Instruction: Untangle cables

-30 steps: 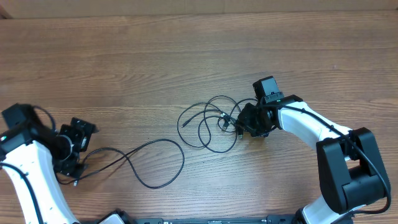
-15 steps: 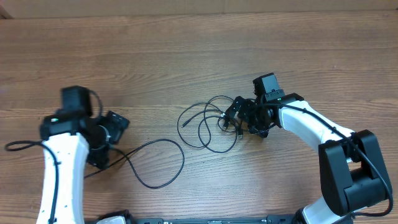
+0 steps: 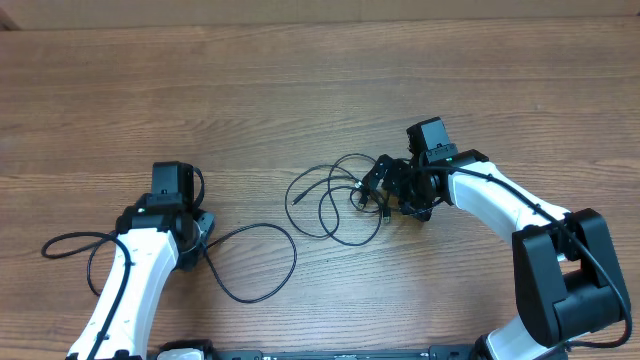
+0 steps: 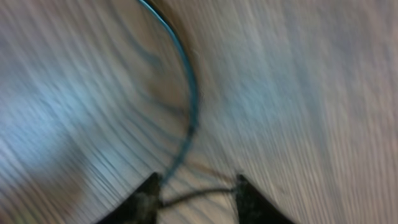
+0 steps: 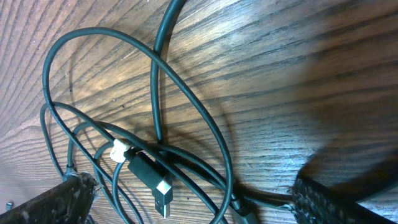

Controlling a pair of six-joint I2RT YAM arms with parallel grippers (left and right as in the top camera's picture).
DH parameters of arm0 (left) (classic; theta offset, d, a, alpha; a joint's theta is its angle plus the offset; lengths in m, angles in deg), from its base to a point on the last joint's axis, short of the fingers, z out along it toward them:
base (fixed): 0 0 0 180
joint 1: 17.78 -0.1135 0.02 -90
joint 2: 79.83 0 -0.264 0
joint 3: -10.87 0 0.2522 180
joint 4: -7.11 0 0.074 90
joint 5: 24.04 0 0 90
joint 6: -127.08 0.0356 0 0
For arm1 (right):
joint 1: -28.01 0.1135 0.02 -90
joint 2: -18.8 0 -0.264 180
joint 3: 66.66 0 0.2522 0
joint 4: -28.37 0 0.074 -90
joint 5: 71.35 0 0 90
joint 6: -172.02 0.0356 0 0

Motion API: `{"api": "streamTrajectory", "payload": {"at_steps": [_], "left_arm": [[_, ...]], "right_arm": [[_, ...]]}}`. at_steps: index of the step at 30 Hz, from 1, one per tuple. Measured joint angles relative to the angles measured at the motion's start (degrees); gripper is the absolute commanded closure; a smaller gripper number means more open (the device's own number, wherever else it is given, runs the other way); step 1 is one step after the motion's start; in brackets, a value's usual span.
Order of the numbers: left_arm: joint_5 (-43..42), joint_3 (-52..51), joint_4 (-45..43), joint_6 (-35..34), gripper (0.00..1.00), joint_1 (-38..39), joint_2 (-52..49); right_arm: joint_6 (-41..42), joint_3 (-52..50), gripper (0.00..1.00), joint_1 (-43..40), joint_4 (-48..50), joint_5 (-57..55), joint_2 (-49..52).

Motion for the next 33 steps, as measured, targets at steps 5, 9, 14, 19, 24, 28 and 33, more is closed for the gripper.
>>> {"api": "streamTrajectory", "payload": {"at_steps": [5,9,14,19,24,28,33], "left_arm": [[7.2,-1.7,-1.2,-1.7,0.96,-0.3,-1.3],[10.4,-1.7,-3.4,-1.7,0.96,-2.0,-2.7],[9.1,-1.8,-9.0,1.4,0.64,-5.9,-3.1],[0.2,0.3,-10.8,11.3,0.24,-7.4,-3.1],[-15.6,3.8,-11.3,27.0,0.22,-6.4,-3.1],[-22.1,3.9,-6.0,34.3,0.23,-5.1,-3.1],[-24.0,4.0,1.0,37.7,0.07,-3.5,-3.1]], "right_arm": [[0.0,0.0,0.0,0.0,0.0,0.0,0.0],[0.0,0.0,0.0,0.0,0.0,0.0,0.0],[0.0,0.0,0.0,0.0,0.0,0.0,0.0],[0.0,0.0,0.0,0.0,0.0,0.0,0.0],[0.0,0.0,0.0,0.0,0.0,0.0,0.0],[0.0,0.0,0.0,0.0,0.0,0.0,0.0],[0.0,0.0,0.0,0.0,0.0,0.1,0.0]]}}
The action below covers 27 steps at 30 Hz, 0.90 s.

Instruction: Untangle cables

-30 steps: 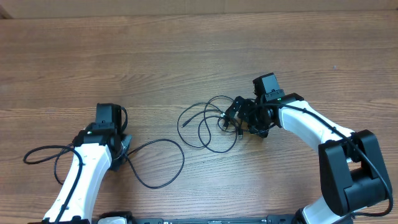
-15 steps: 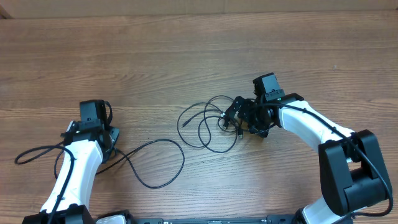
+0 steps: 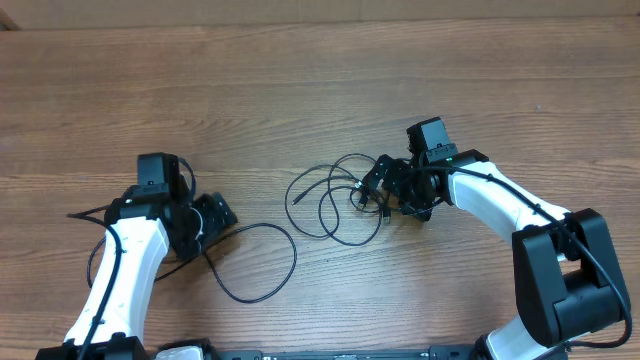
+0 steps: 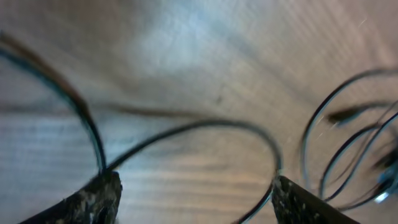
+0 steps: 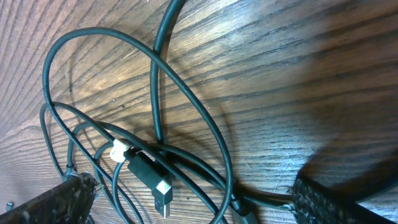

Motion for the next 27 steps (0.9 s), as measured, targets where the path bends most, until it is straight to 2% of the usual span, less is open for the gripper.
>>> {"api": "streamTrajectory", "payload": {"at_steps": [2,7,11,14,20,21,22,23,24,25,26,27], "left_arm": [[0.2,0.0,1.7,0.5,0.02,1.3,0.0],[1.4,0.0,3.0,-1.8,0.0,5.1,0.0],[4.3,0.0,4.1,-8.8,0.0,8.6,-0.1],[7.8,0.0,4.8,-17.3,0.01,12.7,-0.1],[11.9,0.0,1.8,-29.0,0.0,21.7,-0.1],[12.2,0.0,1.6,-30.2,0.16,23.2,-0.1],[12.5,0.0,1.0,-31.3,0.38,24.6,-0.1],[13.0,0.0,0.2,-32.2,0.52,25.9,-0.1],[13.3,0.0,-0.5,-32.6,0.59,26.8,-0.1],[13.6,0.0,-1.2,-33.1,0.8,27.5,-0.1],[13.8,0.0,-1.5,-33.3,0.96,27.9,-0.1],[14.3,0.0,-1.4,-33.6,0.96,28.0,-0.1]], "right_arm": [[0.0,0.0,0.0,0.0,0.0,0.0,0.0],[0.0,0.0,0.0,0.0,0.0,0.0,0.0],[0.0,0.0,0.0,0.0,0.0,0.0,0.0],[0.0,0.0,0.0,0.0,0.0,0.0,0.0],[0.0,0.0,0.0,0.0,0.0,0.0,0.0],[0.0,0.0,0.0,0.0,0.0,0.0,0.0],[0.0,0.0,0.0,0.0,0.0,0.0,0.0],[0.0,0.0,0.0,0.0,0.0,0.0,0.0],[0.0,0.0,0.0,0.0,0.0,0.0,0.0],[0.0,0.0,0.0,0.0,0.0,0.0,0.0],[0.0,0.0,0.0,0.0,0.0,0.0,0.0],[0.0,0.0,0.0,0.0,0.0,0.0,0.0]]}}
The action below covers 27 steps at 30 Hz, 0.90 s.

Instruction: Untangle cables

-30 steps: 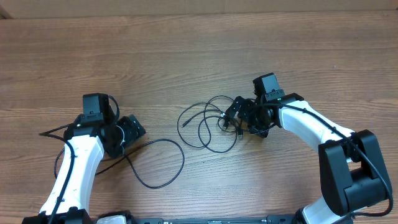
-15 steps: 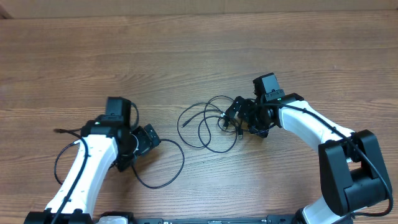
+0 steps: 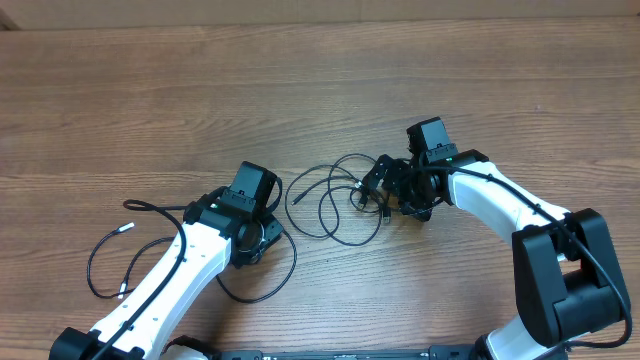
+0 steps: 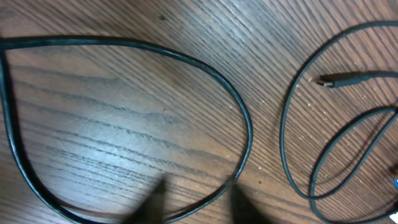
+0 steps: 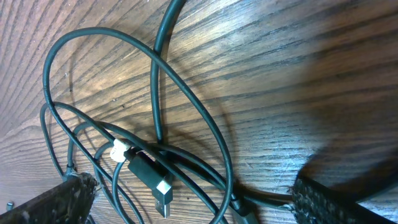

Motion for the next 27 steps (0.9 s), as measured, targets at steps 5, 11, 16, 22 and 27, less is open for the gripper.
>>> {"api": "streamTrajectory", "payload": {"at_steps": [5,11,16,22,27], "left_arm": [[3.7,0.0,5.9,-4.8,0.87,0.0,-0.2],[14.5,-0.1,7.9,-12.6,0.22,0.0,-2.7],[17.4,-0.1,6.3,-14.4,0.2,-0.4,-6.1],[15.7,-0.1,3.0,-11.7,0.35,-7.9,-10.1],[15.3,-0.2,0.8,-6.1,0.38,-15.8,-10.3]], "right_arm": [[0.0,0.0,0.0,0.0,0.0,0.0,0.0],[0.0,0.0,0.0,0.0,0.0,0.0,0.0],[0.0,0.0,0.0,0.0,0.0,0.0,0.0],[0.0,0.0,0.0,0.0,0.0,0.0,0.0],[0.0,0.0,0.0,0.0,0.0,0.0,0.0]]}}
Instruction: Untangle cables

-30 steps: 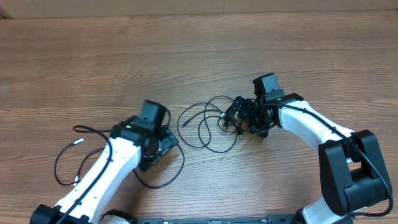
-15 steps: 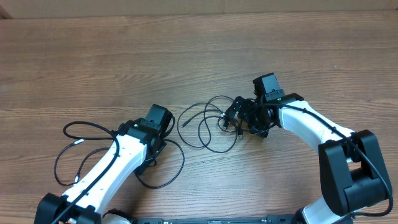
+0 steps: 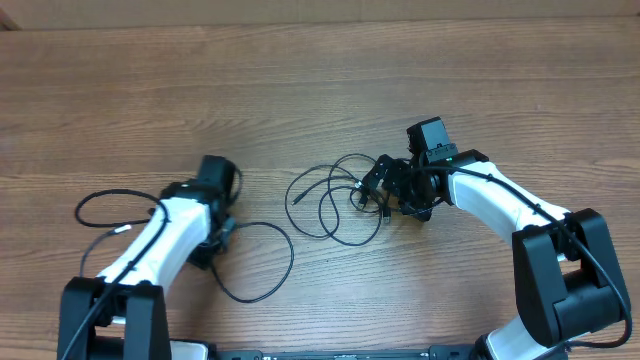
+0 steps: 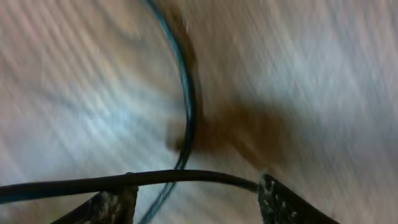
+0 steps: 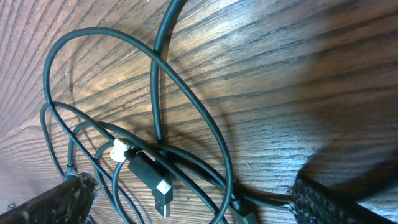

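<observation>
Thin black cables lie on the wooden table. One long cable loops from the far left, under my left gripper, to a big loop in front of the middle. In the left wrist view that cable stretches across the gap between the fingers of my left gripper, which stand wide apart. The tangle lies at centre right. My right gripper stands open over its right end. A black USB plug with a white tag lies between the fingers of my right gripper.
A loose plug end of the tangle points left. The left cable's far part curls near the table's left side. Both white arms reach in from the front edge.
My left gripper has moved left, from beside the big front loop to the cable's middle. The cable's left part has shifted up and now crosses the gripper's fingertips. The right arm is unchanged.
At first my left gripper's fingers stood close together on the left cable. Then they were wide apart, a little farther back. Then the gripper was over the front loop, with the cable's left end lying loose. Now it is back left. The right gripper stayed over the tangle.
</observation>
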Controlling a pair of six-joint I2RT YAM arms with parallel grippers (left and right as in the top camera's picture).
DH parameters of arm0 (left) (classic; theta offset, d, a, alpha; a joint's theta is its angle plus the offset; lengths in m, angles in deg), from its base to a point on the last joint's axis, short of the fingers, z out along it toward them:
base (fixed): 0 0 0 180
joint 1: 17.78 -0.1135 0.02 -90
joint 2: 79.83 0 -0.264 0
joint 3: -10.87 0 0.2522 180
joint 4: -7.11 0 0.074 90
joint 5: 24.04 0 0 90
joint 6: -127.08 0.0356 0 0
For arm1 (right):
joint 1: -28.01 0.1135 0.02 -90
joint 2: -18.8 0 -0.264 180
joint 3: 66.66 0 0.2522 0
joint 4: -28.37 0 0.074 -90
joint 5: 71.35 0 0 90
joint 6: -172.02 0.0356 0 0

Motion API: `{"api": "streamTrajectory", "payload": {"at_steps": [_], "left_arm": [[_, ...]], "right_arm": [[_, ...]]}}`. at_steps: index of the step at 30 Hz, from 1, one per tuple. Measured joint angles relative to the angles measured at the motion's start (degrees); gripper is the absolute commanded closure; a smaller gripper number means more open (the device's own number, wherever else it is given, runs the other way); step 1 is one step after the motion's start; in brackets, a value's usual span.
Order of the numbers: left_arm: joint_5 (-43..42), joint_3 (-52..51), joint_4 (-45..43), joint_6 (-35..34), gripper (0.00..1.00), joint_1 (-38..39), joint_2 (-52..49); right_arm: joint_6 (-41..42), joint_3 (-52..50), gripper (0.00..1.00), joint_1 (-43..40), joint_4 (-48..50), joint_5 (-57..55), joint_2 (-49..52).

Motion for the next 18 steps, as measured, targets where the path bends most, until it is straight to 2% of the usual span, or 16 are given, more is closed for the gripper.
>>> {"api": "streamTrajectory", "payload": {"at_steps": [5,7,13,16,18], "left_arm": [[-2.3,-1.6,-7.7,6.3,0.49,-4.1,0.0],[-3.3,-2.4,-8.5,7.8,0.49,-4.6,-0.1],[-3.2,-2.9,-8.8,8.7,0.51,-6.0,-2.0],[-3.1,-2.2,-8.9,9.0,0.62,-8.1,-2.9],[-3.0,-1.4,-9.0,9.3,0.64,-9.6,-3.9]], "right_arm": [[0.0,0.0,0.0,0.0,0.1,0.0,0.0],[0.0,0.0,0.0,0.0,0.0,0.0,0.0],[0.0,0.0,0.0,0.0,0.1,0.1,0.0],[0.0,0.0,0.0,0.0,0.1,0.1,0.0],[0.0,0.0,0.0,0.0,0.1,0.1,0.0]]}}
